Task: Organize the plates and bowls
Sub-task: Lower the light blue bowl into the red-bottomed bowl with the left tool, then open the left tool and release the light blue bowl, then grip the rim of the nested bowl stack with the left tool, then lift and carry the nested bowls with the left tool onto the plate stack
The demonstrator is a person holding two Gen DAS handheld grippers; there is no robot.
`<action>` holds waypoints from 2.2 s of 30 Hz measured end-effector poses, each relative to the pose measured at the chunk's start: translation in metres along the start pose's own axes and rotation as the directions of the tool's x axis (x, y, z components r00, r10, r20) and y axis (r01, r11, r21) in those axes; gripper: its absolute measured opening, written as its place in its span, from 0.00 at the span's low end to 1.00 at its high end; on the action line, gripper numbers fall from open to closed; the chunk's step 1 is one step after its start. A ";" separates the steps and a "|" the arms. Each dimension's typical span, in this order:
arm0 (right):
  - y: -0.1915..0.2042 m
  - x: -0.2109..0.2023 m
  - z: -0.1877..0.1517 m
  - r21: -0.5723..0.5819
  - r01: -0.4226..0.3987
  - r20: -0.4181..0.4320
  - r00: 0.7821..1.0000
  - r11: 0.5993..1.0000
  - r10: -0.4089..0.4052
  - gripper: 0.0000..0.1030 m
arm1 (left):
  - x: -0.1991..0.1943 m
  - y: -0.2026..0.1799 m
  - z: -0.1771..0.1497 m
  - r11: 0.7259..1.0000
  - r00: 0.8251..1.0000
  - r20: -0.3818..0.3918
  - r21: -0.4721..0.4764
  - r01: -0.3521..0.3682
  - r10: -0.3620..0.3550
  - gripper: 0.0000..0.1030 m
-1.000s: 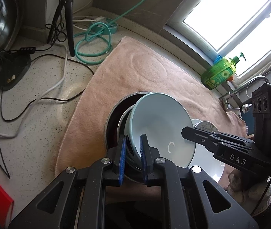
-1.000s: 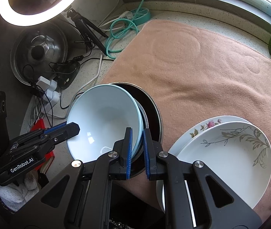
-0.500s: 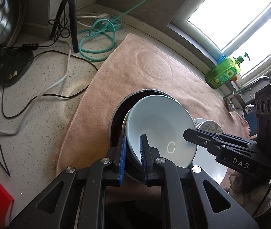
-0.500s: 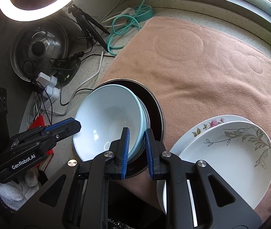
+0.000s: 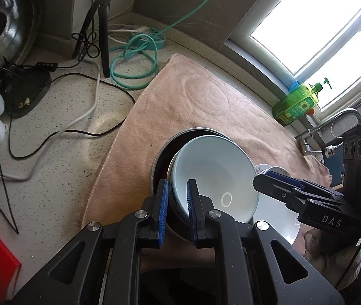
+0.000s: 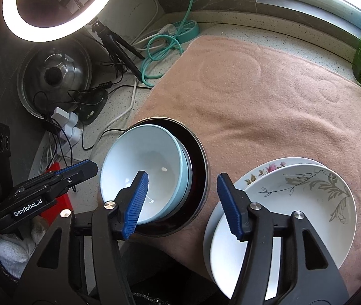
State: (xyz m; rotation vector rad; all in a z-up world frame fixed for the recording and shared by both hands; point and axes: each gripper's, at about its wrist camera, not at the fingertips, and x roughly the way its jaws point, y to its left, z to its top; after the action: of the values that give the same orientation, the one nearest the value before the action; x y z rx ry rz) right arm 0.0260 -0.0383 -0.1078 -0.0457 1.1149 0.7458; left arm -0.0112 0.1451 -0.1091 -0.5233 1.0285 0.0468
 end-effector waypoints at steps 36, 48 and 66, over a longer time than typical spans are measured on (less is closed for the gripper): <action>-0.052 0.002 0.001 0.138 -0.081 -0.010 0.996 0.987 0.084 0.55 | 0.008 0.035 -0.007 0.995 1.000 -0.016 -0.100 0.002 -0.003 0.46; -0.047 0.021 -0.002 0.126 -0.099 -0.060 0.992 0.987 0.107 0.33 | 0.019 0.031 -0.008 0.996 0.999 -0.040 -0.086 0.029 -0.032 0.20; -0.044 0.040 -0.002 0.133 -0.119 -0.103 0.986 0.984 0.134 0.14 | 0.036 0.028 -0.005 0.997 0.996 -0.072 -0.073 0.040 -0.045 0.10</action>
State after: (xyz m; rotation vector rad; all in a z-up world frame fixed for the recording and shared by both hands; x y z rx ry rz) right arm 0.0585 -0.0518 -0.1564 0.0929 1.2794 0.7916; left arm -0.0037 0.1601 -0.1515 -0.6157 1.0906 0.0266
